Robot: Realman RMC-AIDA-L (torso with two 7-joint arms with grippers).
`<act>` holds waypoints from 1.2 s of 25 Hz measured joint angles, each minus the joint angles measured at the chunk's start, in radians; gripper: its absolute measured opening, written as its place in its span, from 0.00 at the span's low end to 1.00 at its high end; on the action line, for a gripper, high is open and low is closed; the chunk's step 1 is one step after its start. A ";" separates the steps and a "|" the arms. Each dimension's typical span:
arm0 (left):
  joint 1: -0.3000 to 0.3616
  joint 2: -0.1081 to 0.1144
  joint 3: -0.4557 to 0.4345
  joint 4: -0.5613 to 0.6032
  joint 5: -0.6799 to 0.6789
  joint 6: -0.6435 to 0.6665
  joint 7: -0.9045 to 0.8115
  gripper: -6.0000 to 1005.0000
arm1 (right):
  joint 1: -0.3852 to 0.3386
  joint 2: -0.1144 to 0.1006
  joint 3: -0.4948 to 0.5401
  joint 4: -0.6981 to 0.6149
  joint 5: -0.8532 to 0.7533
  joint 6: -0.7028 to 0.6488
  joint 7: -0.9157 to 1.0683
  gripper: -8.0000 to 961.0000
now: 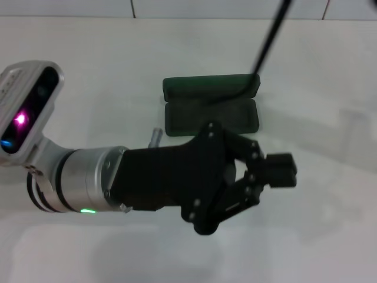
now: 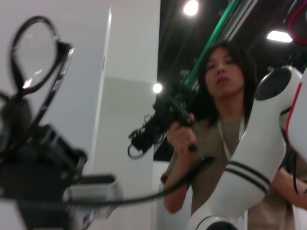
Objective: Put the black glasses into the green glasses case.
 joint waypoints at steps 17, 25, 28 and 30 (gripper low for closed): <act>0.142 0.006 0.159 0.053 -0.380 -0.010 0.054 0.06 | 0.013 0.000 -0.353 -0.020 0.039 0.211 -0.101 0.04; 0.133 0.006 0.162 0.003 -0.420 -0.036 0.047 0.06 | 0.011 -0.003 -0.418 -0.021 0.033 0.246 -0.096 0.04; 0.133 0.007 0.162 -0.013 -0.429 -0.042 0.044 0.06 | 0.010 -0.003 -0.434 -0.021 0.031 0.252 -0.089 0.04; 0.132 0.007 0.163 -0.023 -0.433 -0.045 0.043 0.06 | 0.010 -0.003 -0.439 -0.022 0.030 0.252 -0.088 0.04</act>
